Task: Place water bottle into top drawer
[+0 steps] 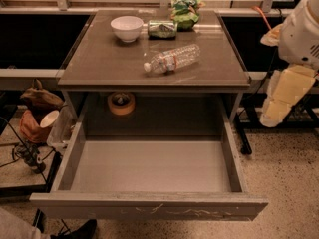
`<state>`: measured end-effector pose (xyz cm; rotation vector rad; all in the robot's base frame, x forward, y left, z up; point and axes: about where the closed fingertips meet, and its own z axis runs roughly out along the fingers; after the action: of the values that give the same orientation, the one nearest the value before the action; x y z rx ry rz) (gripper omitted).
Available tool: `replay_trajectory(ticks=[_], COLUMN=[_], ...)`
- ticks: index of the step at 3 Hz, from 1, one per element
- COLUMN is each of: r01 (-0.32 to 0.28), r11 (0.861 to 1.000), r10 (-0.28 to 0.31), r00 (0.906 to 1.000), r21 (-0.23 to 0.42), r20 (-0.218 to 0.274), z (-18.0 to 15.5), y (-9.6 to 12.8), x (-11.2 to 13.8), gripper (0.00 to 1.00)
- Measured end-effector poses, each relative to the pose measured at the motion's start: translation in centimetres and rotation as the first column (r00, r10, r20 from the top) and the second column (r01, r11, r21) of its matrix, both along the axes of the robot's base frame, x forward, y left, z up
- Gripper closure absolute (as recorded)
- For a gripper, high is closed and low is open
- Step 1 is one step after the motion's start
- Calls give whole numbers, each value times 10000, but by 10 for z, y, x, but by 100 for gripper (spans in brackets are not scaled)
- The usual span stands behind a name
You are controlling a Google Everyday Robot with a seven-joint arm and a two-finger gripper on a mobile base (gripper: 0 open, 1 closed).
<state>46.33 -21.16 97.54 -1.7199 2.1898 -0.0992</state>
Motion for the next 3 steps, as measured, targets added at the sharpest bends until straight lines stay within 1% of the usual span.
replay_trajectory(ticks=[1, 2, 3], r01=[-788, -1403, -1405], r11=[9961, 9831, 9830], r10=[783, 1406, 1408], r00=[9968, 9900, 9900], r21=[388, 1181, 1178], r20=[144, 52, 56], z=[-6, -29, -29], y=[13, 26, 26], x=[49, 96, 96], gripper=[0, 0, 0])
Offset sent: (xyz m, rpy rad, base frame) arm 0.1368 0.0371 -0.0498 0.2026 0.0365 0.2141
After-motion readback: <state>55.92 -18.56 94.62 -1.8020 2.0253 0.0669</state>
